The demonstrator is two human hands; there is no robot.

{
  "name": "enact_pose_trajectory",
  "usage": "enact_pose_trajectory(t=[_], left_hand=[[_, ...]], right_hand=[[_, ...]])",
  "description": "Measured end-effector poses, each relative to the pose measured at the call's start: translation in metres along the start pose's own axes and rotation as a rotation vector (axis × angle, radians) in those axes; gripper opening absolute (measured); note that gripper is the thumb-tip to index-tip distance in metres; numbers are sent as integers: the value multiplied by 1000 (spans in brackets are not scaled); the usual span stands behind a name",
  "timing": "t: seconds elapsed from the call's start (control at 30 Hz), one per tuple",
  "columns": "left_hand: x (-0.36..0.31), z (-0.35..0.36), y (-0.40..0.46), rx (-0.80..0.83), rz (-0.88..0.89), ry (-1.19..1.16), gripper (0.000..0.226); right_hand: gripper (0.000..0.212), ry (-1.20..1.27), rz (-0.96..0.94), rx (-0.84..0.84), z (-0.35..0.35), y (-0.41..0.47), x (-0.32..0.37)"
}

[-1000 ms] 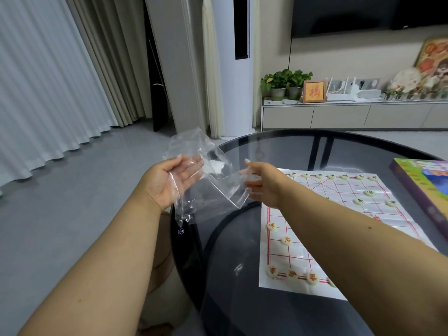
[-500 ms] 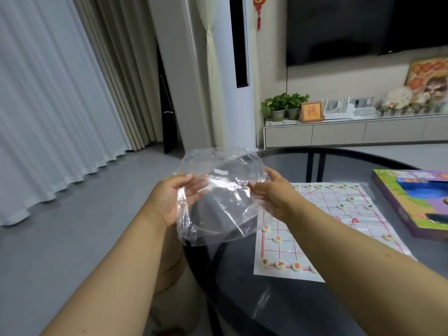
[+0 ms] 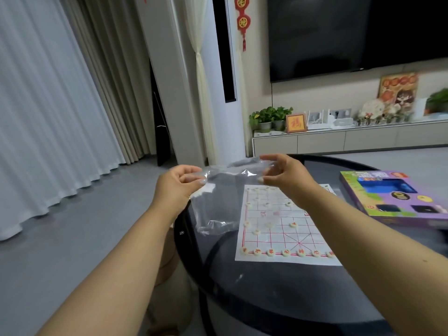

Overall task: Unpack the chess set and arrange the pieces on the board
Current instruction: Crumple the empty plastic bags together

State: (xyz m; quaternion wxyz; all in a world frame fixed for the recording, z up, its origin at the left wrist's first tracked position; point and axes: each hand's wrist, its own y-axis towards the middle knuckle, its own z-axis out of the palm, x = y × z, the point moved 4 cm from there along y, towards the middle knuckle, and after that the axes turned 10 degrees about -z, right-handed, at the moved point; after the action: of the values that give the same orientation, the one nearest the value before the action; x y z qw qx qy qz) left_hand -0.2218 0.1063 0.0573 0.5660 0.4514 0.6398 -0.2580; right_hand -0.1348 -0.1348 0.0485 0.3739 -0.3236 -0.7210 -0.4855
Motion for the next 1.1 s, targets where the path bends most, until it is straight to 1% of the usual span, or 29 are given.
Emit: enact_pose_trajectory(t=[0.07, 0.13, 0.2, 0.23, 0.27, 0.33, 0.4, 0.43, 0.47, 0.5, 0.53, 0.57, 0.63, 0.67, 0.7, 0.77, 0.8, 0.87, 0.93, 1.0, 1.03, 1.1], left_hand=[[-6, 0, -4, -2, 20, 89, 18], [-12, -3, -9, -24, 48, 199, 11], [-21, -5, -15, -42, 91, 286, 5], [-24, -6, -17, -39, 109, 336, 7], [-26, -6, -19, -32, 122, 409, 11], [-31, -4, -21, -17, 151, 606, 14], [-39, 2, -30, 51, 180, 722, 6], [-44, 8, -37, 110, 194, 749, 11], [-48, 15, -44, 184, 197, 744, 24], [-51, 24, -50, 238, 191, 708, 32], [-54, 33, -57, 279, 194, 655, 32], [-54, 41, -62, 311, 193, 591, 26], [-51, 52, -68, 301, 166, 425, 6], [-47, 55, -69, 275, 148, 333, 2], [-43, 55, -68, 240, 125, 253, 5], [-35, 55, -69, 179, 61, 90, 7], [-32, 55, -71, 159, 31, 8, 6], [-27, 56, -75, 125, -39, -147, 6], [-24, 59, -80, 104, -97, -267, 8], [-21, 64, -83, 89, -157, -356, 22], [-19, 66, -83, 86, -172, -383, 36], [-16, 66, -83, 67, -152, -373, 69]], right_hand=[[42, -130, -32, -4, -8, -8, 6], [31, -252, -59, -31, -17, -13, 12], [20, -312, -81, -37, -25, -17, 17], [16, -344, -100, -41, -29, -19, 22], [14, -385, -125, -49, -33, -20, 26], [18, -437, -174, -58, -40, -20, 35], [24, -407, -187, -1, -42, -21, 46], [24, -376, -176, 44, -41, -22, 53], [22, -353, -166, 91, -39, -25, 59], [20, -339, -167, 131, -36, -28, 67], [18, -326, -185, 157, -33, -31, 75], [16, -308, -207, 161, -31, -33, 81], [16, -277, -224, 114, -30, -38, 89], [24, -283, -214, 69, -33, -39, 89], [37, -289, -192, 20, -37, -41, 88], [66, -248, -96, -67, -45, -52, 79], [77, -202, -29, -97, -47, -60, 71], [92, -77, 119, -97, -42, -76, 52], [102, 67, 223, -64, -28, -91, 35], [99, 240, 242, -120, -17, -101, 23], [95, 257, 217, -163, -15, -104, 21], [93, 206, 139, -221, -17, -107, 24]])
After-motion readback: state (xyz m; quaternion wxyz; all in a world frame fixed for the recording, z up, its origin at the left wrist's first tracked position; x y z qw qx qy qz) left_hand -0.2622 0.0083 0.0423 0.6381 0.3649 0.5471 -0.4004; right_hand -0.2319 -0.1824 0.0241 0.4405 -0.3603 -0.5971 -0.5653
